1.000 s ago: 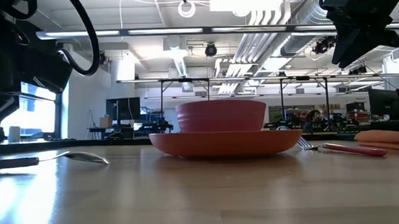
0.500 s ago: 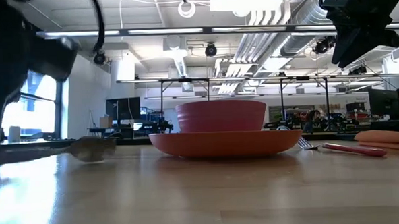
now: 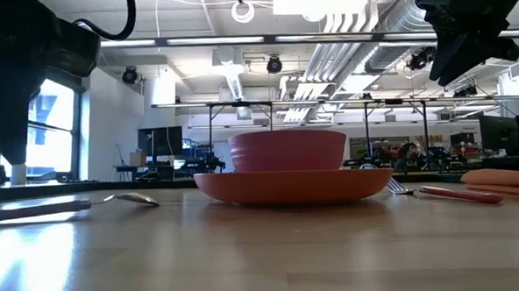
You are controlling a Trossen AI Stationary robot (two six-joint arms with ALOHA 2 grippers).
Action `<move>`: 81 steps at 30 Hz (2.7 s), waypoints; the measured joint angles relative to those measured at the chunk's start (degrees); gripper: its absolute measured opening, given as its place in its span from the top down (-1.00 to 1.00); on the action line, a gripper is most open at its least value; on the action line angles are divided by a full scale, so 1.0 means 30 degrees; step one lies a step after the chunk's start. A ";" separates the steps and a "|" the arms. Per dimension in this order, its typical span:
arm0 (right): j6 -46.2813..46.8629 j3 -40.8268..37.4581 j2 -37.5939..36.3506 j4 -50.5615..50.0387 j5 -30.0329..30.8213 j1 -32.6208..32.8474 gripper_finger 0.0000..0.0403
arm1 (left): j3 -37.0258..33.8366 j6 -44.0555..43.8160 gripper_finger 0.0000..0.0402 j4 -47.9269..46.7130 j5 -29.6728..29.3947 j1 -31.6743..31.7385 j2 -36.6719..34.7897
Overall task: Set table place
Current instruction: Put the spoon into the bowl on the plate
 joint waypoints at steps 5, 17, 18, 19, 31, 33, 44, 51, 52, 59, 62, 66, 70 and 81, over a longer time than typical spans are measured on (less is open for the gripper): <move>-0.0001 0.0000 -0.0005 0.0017 0.0000 0.0000 0.53 | 0.0007 -0.0283 0.99 0.0963 -0.1698 0.0038 0.0102; -0.0001 0.0000 -0.0010 0.0144 0.0187 0.0000 0.53 | 0.0036 0.4403 0.14 0.3577 0.0801 0.4407 0.1974; -0.0005 0.0000 -0.0012 0.0174 0.0204 0.0003 0.53 | 0.0036 0.4678 0.05 0.3618 0.1207 0.4730 0.2153; -0.0045 0.0000 -0.0010 0.0177 0.0204 0.0000 0.53 | 0.0044 0.4882 -0.04 0.3639 0.1655 0.5070 0.2375; -0.0351 0.0000 -0.0359 0.0004 0.0240 0.0000 0.53 | 0.0121 0.6015 -0.37 0.3877 0.3181 0.5734 0.4118; -0.0357 0.0000 -0.0393 0.0009 0.0391 0.0006 0.53 | 0.0124 0.5539 -0.21 0.3795 0.3106 0.5734 0.4224; -0.0161 0.0000 -0.0391 0.0018 0.0648 0.0007 0.53 | 0.0007 0.4794 0.91 0.3544 0.2097 0.5734 0.3655; 0.0154 0.0000 -0.0391 0.0037 0.0714 0.0000 0.53 | 0.0007 0.5289 0.98 0.3677 0.2981 0.5727 0.1918; 0.0155 0.0000 -0.0391 0.0087 0.0707 0.0004 0.53 | 0.0007 0.5266 0.98 0.3648 0.2913 0.5727 0.1497; -0.1274 0.0000 -0.0384 0.2155 0.0209 0.0000 0.53 | 0.0007 0.5128 0.99 0.4997 -0.0289 0.5734 -0.2818; -0.3095 0.0000 -0.0384 0.4701 -0.0340 0.0000 0.53 | 0.0010 0.6543 0.99 0.7333 -0.3431 0.5734 -0.5221; -0.6473 0.0000 -0.0129 1.0011 -0.1274 -0.0142 0.53 | 0.0056 1.1205 0.99 1.1835 -0.6956 0.5791 -0.7604; -0.9964 -0.0636 0.0675 1.6774 -0.4097 -0.1063 0.53 | 0.0058 1.6125 1.00 1.5906 -0.7813 0.6770 -0.8693; -1.2979 0.1553 0.6681 2.3017 -0.9656 -0.3993 0.53 | 0.0034 1.9997 1.00 2.1841 -0.3068 1.0911 -0.7280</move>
